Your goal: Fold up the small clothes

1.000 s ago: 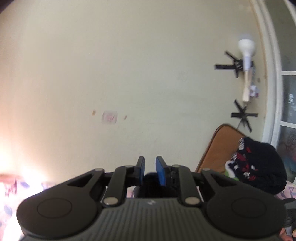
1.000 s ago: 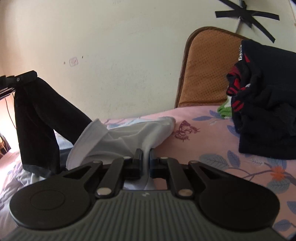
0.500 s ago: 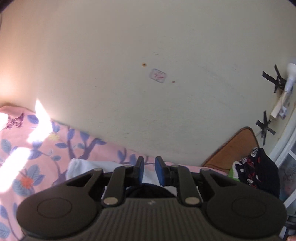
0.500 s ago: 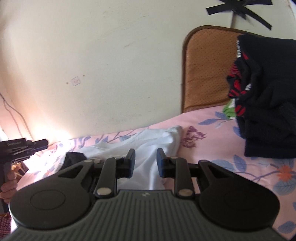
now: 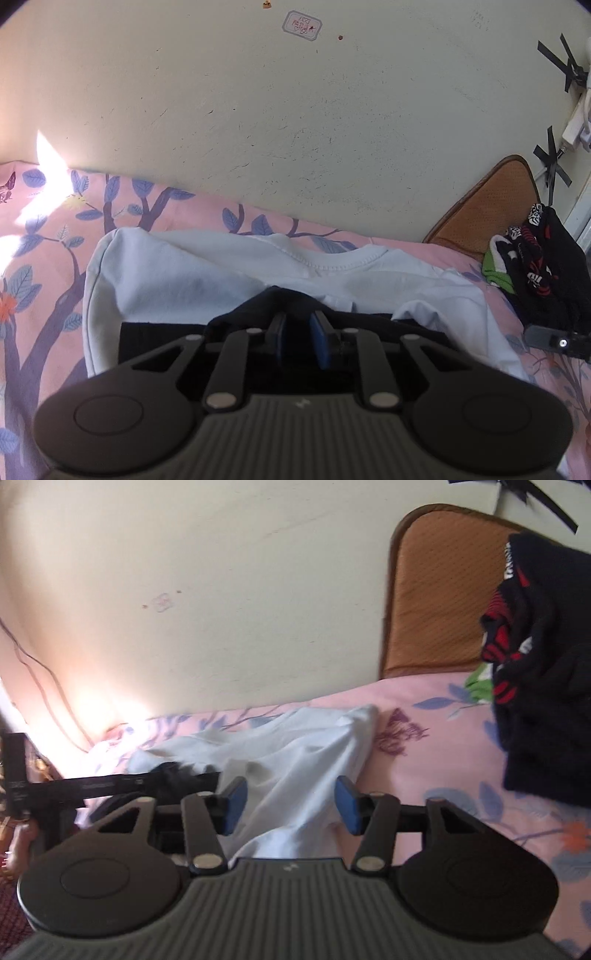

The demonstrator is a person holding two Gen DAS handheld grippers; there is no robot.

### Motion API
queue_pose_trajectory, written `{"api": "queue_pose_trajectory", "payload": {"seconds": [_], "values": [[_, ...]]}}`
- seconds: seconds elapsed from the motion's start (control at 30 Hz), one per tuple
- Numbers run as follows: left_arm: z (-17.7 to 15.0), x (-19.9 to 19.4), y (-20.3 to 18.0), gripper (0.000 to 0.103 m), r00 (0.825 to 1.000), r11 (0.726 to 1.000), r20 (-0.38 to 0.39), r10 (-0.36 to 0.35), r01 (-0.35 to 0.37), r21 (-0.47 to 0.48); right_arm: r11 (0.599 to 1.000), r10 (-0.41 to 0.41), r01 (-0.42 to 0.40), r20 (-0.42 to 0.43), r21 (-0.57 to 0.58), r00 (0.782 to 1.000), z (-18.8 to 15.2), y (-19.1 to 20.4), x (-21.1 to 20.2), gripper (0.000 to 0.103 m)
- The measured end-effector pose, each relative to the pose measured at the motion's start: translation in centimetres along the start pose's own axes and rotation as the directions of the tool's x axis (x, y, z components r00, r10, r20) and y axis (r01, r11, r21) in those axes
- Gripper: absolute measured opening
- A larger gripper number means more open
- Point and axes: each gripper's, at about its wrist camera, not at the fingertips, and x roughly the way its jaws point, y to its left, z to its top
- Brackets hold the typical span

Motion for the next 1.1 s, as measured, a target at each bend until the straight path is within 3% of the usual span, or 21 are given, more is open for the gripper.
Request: {"api": "queue_pose_trajectory", "payload": {"seconds": [0.03,0.07,0.1,0.13,0.2,0.3,0.37,0.43,0.57,0.7,0.8,0.87,0.93,0.97,1.07,1.1], "values": [[-0.1,0.0,-0.2,0.023,1.000,1.000,0.003,-0.002,0.002,0.015,1.000,-0.028,0.027,-0.025,-0.011,0.999,0.0,0.0,0.6,0.063],[-0.3,0.0,-0.5,0.026,1.000,1.000,0.007,-0.005,0.004,0.029,0.999,-0.040,0.039,-0.061,-0.016,0.997,-0.3,-0.2,1.3,0.054],[-0.4,-0.1,-0.9,0.035,1.000,0.999,0.008,-0.013,0.012,0.045,0.999,-0.043,0.039,-0.097,-0.033,0.994,-0.9,-0.3,2.0,0.008],[-0.4,-0.3,-1.3,0.048,1.000,0.998,0.009,-0.028,0.027,0.056,0.997,-0.054,0.046,-0.130,-0.063,0.990,-1.6,-0.2,2.4,0.010],[-0.5,-0.5,-2.1,0.061,0.998,0.996,0.013,-0.067,0.066,0.068,0.988,-0.104,0.093,-0.083,-0.125,0.991,-2.9,-0.3,1.6,0.008],[-1.0,-0.3,-3.6,0.061,0.998,0.991,0.010,-0.055,0.054,0.127,0.972,-0.209,0.205,-0.018,-0.118,0.978,-3.2,-1.4,1.0,0.008],[-1.4,0.3,-4.2,0.061,1.000,0.985,-0.007,-0.010,0.011,0.172,0.973,-0.213,0.208,-0.044,-0.099,0.976,-3.5,-1.7,1.5,0.009],[-1.7,0.6,-4.5,0.061,1.000,0.980,-0.010,0.016,-0.014,0.196,0.960,-0.235,0.226,-0.038,-0.163,0.971,-3.7,-0.7,1.5,0.012],[-1.6,0.1,-4.3,0.061,1.000,0.985,-0.002,-0.007,0.007,0.173,0.984,-0.162,0.163,0.019,-0.065,0.987,-2.0,-1.4,0.1,0.031],[-0.3,-2.1,-3.0,0.061,0.990,0.994,0.101,-0.098,0.093,0.056,0.989,-0.148,0.149,0.074,-0.017,0.986,1.1,-1.2,0.7,0.032],[0.2,-1.9,-2.1,0.059,0.993,0.999,0.115,-0.030,0.029,0.015,0.998,-0.052,0.052,0.007,0.018,0.999,1.2,-0.7,2.3,0.032],[0.4,-0.7,-0.9,0.052,0.997,0.999,0.068,0.032,-0.030,-0.029,1.000,-0.024,0.024,-0.008,-0.001,1.000,0.1,0.1,2.6,0.032],[0.4,0.7,0.4,0.038,0.997,0.995,-0.003,0.073,-0.073,-0.063,1.000,-0.002,0.002,-0.013,0.011,1.000,-1.4,0.7,2.3,0.032],[0.4,1.1,0.8,0.037,0.996,0.994,-0.003,0.085,-0.085,-0.068,0.999,0.024,-0.023,-0.027,0.038,0.999,-2.2,1.0,2.3,0.032],[0.4,1.1,1.2,0.036,0.997,0.994,0.002,0.083,-0.083,-0.076,0.986,0.162,-0.154,-0.152,0.065,0.975,-5.2,2.6,2.9,0.033],[0.3,1.1,1.2,0.036,0.996,0.994,0.004,0.085,-0.085,-0.070,0.980,0.201,-0.197,-0.150,0.039,0.968,-5.9,3.2,2.5,0.032]]}}
